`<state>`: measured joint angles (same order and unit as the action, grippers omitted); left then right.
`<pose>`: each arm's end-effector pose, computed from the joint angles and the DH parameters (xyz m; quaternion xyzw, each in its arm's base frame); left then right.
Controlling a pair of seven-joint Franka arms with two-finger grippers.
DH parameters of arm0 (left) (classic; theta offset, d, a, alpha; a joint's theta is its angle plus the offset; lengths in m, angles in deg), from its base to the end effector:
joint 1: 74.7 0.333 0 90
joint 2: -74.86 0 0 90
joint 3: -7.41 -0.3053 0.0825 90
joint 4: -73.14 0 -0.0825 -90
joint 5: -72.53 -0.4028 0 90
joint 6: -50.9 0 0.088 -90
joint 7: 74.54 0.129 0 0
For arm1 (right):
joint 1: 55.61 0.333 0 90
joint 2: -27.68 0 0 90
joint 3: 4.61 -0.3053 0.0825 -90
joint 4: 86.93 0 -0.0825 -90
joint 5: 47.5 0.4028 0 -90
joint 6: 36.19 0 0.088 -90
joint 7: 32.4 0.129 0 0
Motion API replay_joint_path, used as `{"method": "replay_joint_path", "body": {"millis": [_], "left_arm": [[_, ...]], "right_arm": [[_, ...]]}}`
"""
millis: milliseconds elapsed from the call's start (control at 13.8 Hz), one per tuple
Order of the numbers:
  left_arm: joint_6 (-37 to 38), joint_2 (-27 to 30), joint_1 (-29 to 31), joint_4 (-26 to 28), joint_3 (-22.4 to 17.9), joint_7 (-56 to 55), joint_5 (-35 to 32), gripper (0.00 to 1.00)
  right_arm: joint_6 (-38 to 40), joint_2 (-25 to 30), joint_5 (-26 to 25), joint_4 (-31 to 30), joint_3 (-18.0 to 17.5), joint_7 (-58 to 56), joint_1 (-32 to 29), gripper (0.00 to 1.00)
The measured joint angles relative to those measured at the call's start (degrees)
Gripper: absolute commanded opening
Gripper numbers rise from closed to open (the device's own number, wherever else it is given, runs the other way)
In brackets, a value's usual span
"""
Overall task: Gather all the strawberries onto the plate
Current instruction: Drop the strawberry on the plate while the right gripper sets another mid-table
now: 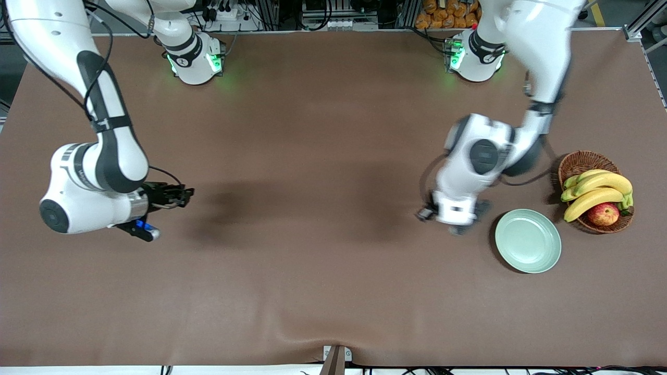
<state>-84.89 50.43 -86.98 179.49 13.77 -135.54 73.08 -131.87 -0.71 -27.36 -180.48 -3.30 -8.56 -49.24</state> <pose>0.6257 -0.2081 0.2570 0.9278 0.3694 0.0177 0.0489 0.6226 0.0975 0.2705 -0.9378 0.2121 0.2564 0.0992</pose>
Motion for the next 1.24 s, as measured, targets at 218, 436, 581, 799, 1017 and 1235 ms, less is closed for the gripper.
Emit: {"method": "replay_joint_path", "body": {"millis": [218,436,581,799,1017,1235], "left_arm": [[0.2,0.3,8.0,0.1,0.0,4.9,0.0,0.0],[0.2,-0.2,15.0,0.4,0.0,13.0,-0.1,0.0],[0.2,-0.8,19.2,0.4,0.0,20.3,-0.1,0.0],[0.0,-3.4,24.3,-0.2,0.0,30.1,-0.1,0.0],[-0.4,-7.4,26.6,-2.9,0.0,35.9,-0.1,0.0],[-1.1,-10.4,26.7,-4.2,0.1,36.8,-4.2,0.55]], "right_arm": [[-0.9,0.0,5.7,1.1,-0.1,9.8,5.9,0.0],[-6.8,-0.1,9.4,1.0,-0.1,20.4,12.3,0.0],[-12.3,-0.6,12.0,1.0,-0.2,26.9,16.9,0.0],[-22.1,-2.5,17.4,0.9,-0.2,35.6,23.8,0.0],[-31.7,-6.0,22.6,1.4,-0.2,41.2,28.9,0.0],[-42.3,-11.1,24.7,3.4,-0.2,46.3,34.5,0.0]]}}
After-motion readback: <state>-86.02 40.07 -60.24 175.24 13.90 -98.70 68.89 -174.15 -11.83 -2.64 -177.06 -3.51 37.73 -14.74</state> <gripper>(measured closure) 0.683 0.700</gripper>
